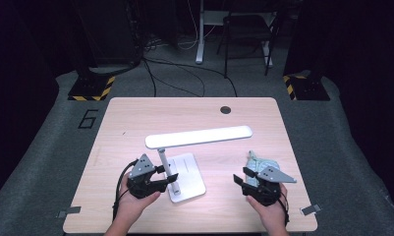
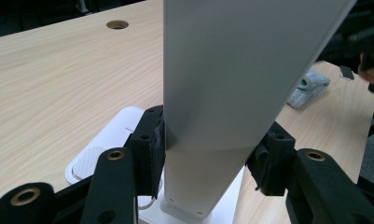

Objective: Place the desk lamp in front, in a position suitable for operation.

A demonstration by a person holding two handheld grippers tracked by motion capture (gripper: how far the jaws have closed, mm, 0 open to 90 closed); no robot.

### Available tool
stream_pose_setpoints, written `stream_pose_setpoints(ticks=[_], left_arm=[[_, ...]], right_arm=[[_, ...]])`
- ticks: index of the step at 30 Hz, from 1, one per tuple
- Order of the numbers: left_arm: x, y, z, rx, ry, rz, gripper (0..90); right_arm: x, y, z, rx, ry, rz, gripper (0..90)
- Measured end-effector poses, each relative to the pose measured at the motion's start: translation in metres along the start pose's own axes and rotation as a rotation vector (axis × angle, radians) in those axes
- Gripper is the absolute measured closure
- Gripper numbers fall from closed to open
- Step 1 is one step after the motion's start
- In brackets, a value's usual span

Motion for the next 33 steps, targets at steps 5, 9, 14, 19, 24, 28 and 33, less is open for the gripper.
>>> stream_pose_setpoints(ticks=[5,9,14,19,24,28,33], left_arm=[[0.006,0.003,0.0,0.031,-0.045,-0.004,52.2],[0.007,0.003,0.004,0.041,-0.075,-0.003,52.1],[0.002,0.0,0.003,0.05,-0.099,-0.003,52.1],[0.0,0.0,0.006,0.048,-0.058,0.011,51.7],[-0.007,0.004,0.006,0.028,-0.068,0.05,49.3],[-0.011,0.005,0.005,0.019,-0.071,0.064,48.7],[-0.01,0.003,0.005,0.021,-0.065,0.049,48.2]], right_arm=[[-0.027,0.001,0.049,0.027,-0.227,-0.021,48.8],[-0.036,-0.011,0.073,0.099,-0.306,-0.046,48.7],[-0.03,-0.038,0.091,0.204,-0.341,-0.102,47.8],[-0.006,-0.044,0.07,0.199,-0.319,-0.146,38.5],[0.013,-0.046,0.057,0.169,-0.32,-0.195,33.4],[0.024,-0.048,0.052,0.139,-0.335,-0.237,31.5],[0.03,-0.055,0.052,0.126,-0.345,-0.273,30.4]])
Point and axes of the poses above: each handheld gripper's, and its own axes: x roughly forward along the jaws, y roughly out of its top, z roughly to its right, the point moved 5 cm from there along x, roughly forward along the jaws, and after that the axes turned 3 degrees about -z, right-handed, at the moved point
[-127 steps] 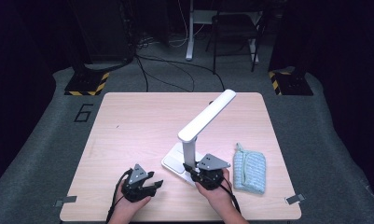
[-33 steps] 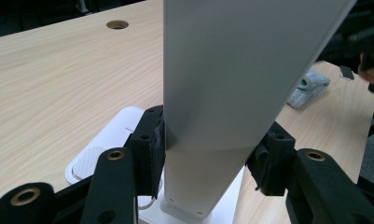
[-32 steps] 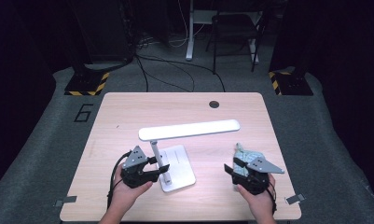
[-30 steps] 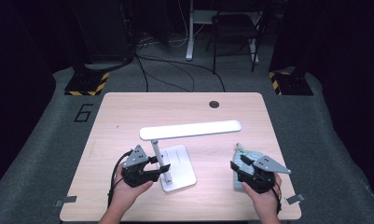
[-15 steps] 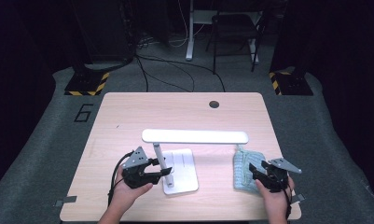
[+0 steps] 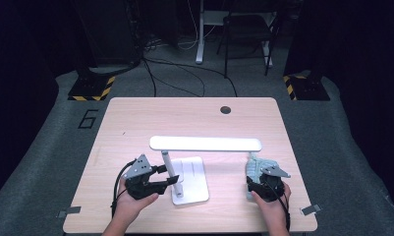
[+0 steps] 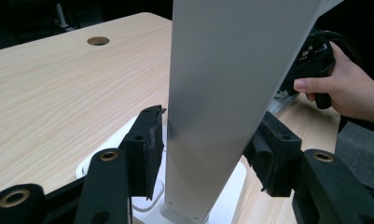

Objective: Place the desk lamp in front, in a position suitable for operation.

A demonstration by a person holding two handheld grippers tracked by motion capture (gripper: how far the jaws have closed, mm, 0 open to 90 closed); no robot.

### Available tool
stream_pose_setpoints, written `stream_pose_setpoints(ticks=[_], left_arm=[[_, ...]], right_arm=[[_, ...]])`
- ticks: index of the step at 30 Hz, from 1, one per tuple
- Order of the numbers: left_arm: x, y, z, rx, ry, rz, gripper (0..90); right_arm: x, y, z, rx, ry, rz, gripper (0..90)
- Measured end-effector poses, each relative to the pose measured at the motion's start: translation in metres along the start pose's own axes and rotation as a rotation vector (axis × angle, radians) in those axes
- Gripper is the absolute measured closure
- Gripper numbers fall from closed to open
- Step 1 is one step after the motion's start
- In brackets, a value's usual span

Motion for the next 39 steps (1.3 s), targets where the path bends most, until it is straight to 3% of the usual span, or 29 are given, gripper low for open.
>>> stream_pose_setpoints(ticks=[4,9,14,18,28,31,33,35,39], left_arm=[[0.001,0.0,0.001,-0.005,0.001,-0.004,48.0],[0.002,0.0,0.0,0.001,-0.003,-0.012,48.1],[0.001,0.001,0.0,-0.005,-0.001,0.005,48.1],[-0.002,0.001,0.001,-0.004,-0.017,0.002,48.1],[-0.003,0.005,-0.001,-0.007,-0.022,0.02,48.9],[-0.002,0.006,0.0,0.01,-0.014,0.022,50.8],[-0.003,0.006,0.0,0.023,-0.012,0.014,51.6],[-0.002,0.006,0.001,0.022,-0.004,0.022,52.1],[-0.002,0.005,0.0,0.014,-0.011,0.028,52.1]], right_arm=[[0.002,-0.002,-0.003,-0.016,-0.012,-0.006,29.6],[0.005,-0.004,-0.006,-0.069,-0.044,-0.006,27.7],[0.005,-0.004,-0.006,-0.078,-0.055,-0.024,30.5],[0.006,-0.004,-0.006,-0.093,-0.057,-0.02,35.7],[0.004,-0.005,0.0,-0.121,-0.076,-0.025,60.6],[0.003,-0.005,0.001,-0.122,-0.064,-0.014,66.4],[0.002,-0.005,0.003,-0.093,-0.039,-0.007,68.6],[0.001,-0.004,0.006,-0.06,-0.009,-0.006,70.1],[-0.001,-0.003,0.008,-0.051,0.0,-0.008,70.4]])
Point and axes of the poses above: each handheld gripper's, and its own axes: x roughly forward along the jaws, y roughly out of its top, z roughly to its right, the point moved 5 cm from there along x, roughly forward along the jaws, and after that the axes turned 3 degrees about -z, right-handed, at the moved point
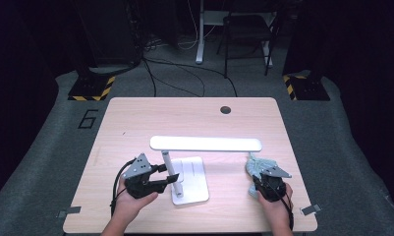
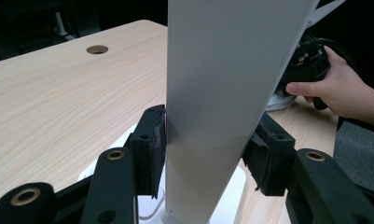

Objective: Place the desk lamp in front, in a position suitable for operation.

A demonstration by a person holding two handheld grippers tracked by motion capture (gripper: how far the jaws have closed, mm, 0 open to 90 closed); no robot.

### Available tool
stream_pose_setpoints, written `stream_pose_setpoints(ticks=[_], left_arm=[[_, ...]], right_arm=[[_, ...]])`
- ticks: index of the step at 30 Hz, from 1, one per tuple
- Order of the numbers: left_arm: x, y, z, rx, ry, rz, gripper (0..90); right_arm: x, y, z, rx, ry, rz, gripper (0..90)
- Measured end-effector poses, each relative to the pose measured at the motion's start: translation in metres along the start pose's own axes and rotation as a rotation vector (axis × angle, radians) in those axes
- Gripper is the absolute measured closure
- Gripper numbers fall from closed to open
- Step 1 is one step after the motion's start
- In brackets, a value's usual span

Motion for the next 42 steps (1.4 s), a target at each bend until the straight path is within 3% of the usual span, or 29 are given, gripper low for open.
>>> stream_pose_setpoints(ticks=[9,12,22,24,27,31,35,36,37,41,42], left_arm=[[0.0,0.0,0.0,0.007,0.01,-0.007,52.4],[0.0,0.0,0.0,0.009,0.01,-0.007,52.5],[0.0,0.0,0.003,0.001,0.007,-0.005,52.7],[0.0,0.001,0.004,0.019,-0.007,-0.026,52.7],[0.001,0.001,0.006,0.023,-0.002,-0.019,52.7],[0.003,0.003,0.008,0.025,-0.011,-0.032,52.8],[0.007,0.005,0.012,0.03,-0.021,-0.039,52.7],[0.009,0.006,0.014,0.035,-0.017,-0.034,52.7],[0.011,0.006,0.016,0.034,-0.027,-0.042,52.8],[0.014,0.008,0.02,0.052,-0.031,-0.048,52.8],[0.015,0.008,0.022,0.052,-0.039,-0.053,52.7]], right_arm=[[-0.003,0.003,-0.001,0.008,0.043,0.025,70.5],[-0.006,0.004,-0.005,0.033,0.055,0.028,70.5],[-0.02,0.011,-0.016,0.017,0.084,0.097,70.6],[-0.025,0.013,-0.02,0.009,0.096,0.109,70.6],[-0.028,0.017,-0.026,-0.001,0.11,0.126,70.6],[-0.035,0.028,-0.048,-0.035,0.167,0.169,70.6],[-0.038,0.036,-0.072,-0.095,0.213,0.18,70.5],[-0.038,0.036,-0.072,-0.095,0.213,0.18,70.5],[-0.039,0.039,-0.086,-0.123,0.242,0.185,70.5],[-0.038,0.042,-0.102,-0.138,0.286,0.189,70.5],[-0.038,0.043,-0.113,-0.157,0.305,0.179,70.5]])
Point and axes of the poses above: each handheld gripper's, and its own axes: x roughly forward along the jaws, y roughly out of its top, z roughly to its right, the point moved 5 cm from there along x, roughly forward along the jaws, and after that the axes turned 3 degrees about -z, right-handed, at the moved point
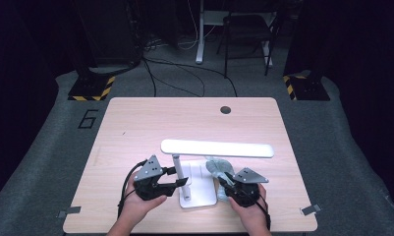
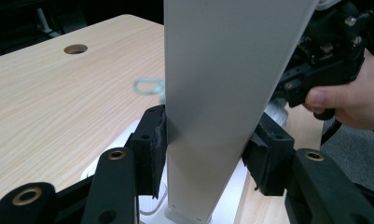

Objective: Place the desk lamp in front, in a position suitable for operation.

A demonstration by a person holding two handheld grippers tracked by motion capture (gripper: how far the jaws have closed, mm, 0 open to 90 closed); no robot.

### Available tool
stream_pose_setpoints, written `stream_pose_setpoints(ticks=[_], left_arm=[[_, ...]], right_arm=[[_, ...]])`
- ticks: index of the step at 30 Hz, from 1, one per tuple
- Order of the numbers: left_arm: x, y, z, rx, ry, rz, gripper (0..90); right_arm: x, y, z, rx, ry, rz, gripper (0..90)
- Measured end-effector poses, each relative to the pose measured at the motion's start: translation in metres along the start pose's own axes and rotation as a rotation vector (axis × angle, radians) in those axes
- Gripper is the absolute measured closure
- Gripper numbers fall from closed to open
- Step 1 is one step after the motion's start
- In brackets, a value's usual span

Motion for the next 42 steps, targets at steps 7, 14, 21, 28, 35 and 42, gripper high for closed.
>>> stream_pose_setpoints(ticks=[7,14,21,28,35,42], left_arm=[[0.001,0.002,0.002,0.011,0.0,0.008,52.4],[-0.003,0.007,0.001,0.008,-0.011,0.007,51.6],[-0.009,0.015,0.002,-0.039,-0.052,0.038,49.4],[-0.015,0.024,0.001,-0.02,-0.047,0.046,48.1],[-0.019,0.029,0.002,-0.019,-0.059,0.026,48.5],[-0.014,0.034,0.004,-0.025,-0.056,0.026,46.3]], right_arm=[[0.018,0.001,-0.025,-0.042,0.047,-0.007,70.3],[0.043,-0.016,-0.042,-0.051,0.087,-0.074,69.2],[0.047,-0.02,-0.046,-0.044,0.118,-0.088,58.7],[0.035,-0.015,-0.049,-0.09,0.114,-0.075,43.2],[0.03,-0.023,-0.046,-0.129,0.125,-0.107,36.2],[0.035,-0.032,-0.052,-0.206,0.14,-0.122,33.5]])
Point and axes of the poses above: each handheld gripper's, and its own axes: x roughly forward along the jaws, y roughly out of its top, z roughly to its right, the point moved 5 cm from there along x, roughly forward along the jaws, and after that the axes turned 3 degrees about -z, right-handed, at the moved point
